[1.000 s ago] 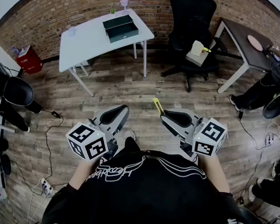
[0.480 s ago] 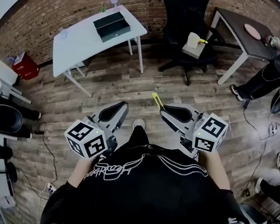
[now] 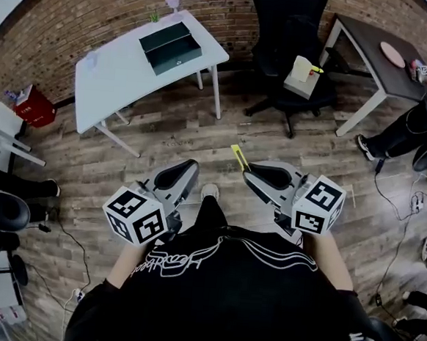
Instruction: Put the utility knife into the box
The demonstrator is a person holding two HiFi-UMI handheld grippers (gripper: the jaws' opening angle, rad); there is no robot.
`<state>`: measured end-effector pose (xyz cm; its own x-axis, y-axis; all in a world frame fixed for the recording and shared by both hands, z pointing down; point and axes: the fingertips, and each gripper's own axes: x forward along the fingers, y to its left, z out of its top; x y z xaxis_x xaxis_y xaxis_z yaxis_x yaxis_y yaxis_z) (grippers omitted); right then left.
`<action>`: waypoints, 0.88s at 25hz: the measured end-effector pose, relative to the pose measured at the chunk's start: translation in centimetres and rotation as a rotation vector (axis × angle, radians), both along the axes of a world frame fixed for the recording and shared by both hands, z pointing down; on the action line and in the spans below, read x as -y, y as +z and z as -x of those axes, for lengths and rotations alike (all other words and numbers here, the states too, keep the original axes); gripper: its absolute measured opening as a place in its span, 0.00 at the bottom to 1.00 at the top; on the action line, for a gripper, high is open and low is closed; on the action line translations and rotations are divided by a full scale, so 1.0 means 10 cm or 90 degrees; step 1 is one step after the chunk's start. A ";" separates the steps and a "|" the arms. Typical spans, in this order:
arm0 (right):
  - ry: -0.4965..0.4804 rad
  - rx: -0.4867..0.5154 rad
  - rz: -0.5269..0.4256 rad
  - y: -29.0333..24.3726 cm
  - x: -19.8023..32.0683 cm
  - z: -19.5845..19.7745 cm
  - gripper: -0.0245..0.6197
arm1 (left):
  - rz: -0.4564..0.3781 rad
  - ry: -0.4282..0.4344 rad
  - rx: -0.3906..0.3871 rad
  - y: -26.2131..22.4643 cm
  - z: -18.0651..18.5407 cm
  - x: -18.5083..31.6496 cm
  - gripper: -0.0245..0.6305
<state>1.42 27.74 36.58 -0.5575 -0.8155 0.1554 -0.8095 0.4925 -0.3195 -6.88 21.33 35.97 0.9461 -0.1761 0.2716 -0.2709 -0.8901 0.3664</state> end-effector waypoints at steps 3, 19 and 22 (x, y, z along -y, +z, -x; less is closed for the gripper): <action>0.001 -0.001 0.015 0.07 0.37 -0.08 0.12 | 0.009 -0.009 0.013 0.10 -0.05 0.36 0.10; -0.001 0.017 0.108 0.42 2.65 -0.48 0.12 | 0.077 -0.014 0.039 0.49 -0.52 2.54 0.10; -0.003 0.003 0.111 0.44 3.00 -0.49 0.12 | 0.075 -0.019 0.046 0.54 -0.48 2.86 0.10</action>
